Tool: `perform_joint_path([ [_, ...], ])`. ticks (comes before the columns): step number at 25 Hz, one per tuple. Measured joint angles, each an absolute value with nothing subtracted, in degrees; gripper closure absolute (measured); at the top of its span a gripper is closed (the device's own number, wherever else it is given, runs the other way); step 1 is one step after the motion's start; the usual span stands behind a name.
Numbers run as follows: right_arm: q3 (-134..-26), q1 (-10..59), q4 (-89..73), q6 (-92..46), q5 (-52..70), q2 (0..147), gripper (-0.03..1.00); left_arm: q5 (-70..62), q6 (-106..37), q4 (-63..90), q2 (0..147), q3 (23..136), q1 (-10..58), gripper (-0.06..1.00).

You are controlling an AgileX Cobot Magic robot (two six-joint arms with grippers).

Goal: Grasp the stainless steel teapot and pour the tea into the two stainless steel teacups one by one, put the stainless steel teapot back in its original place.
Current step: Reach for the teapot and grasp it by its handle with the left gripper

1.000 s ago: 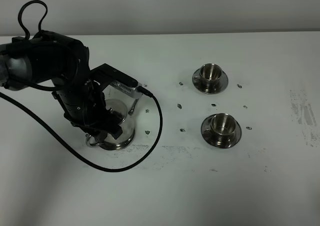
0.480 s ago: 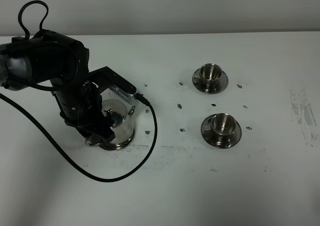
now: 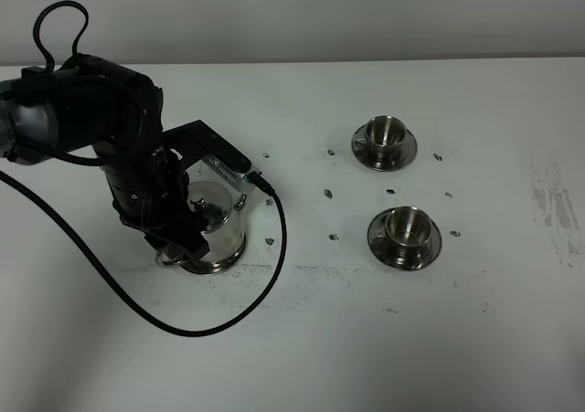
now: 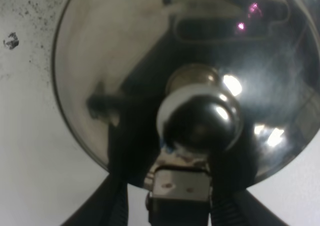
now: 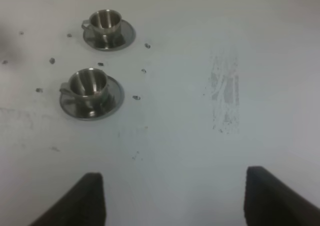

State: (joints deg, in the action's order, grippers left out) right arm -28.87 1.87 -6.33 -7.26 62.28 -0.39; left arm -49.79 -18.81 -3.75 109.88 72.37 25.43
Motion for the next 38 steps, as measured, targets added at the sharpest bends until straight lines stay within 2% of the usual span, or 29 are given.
perform_joint_path([
  [12,-28.9,1.9,-6.3,-7.2,62.3,-0.4,0.37,-49.9,-16.0,-3.1,109.9,72.4,26.1,0.57],
  [14,-28.9,1.9,-6.3,-7.2,62.3,-0.4,0.37,-50.0,-15.8,-2.3,109.9,72.4,26.8,0.61],
  [18,-28.9,1.9,-6.3,-7.2,62.3,-0.4,0.37,-50.5,-15.3,-1.8,109.9,72.4,27.8,0.74],
  [38,-28.9,1.9,-6.3,-7.2,62.3,-0.4,0.37,-51.0,-10.7,-0.7,109.9,72.4,27.8,0.74],
])
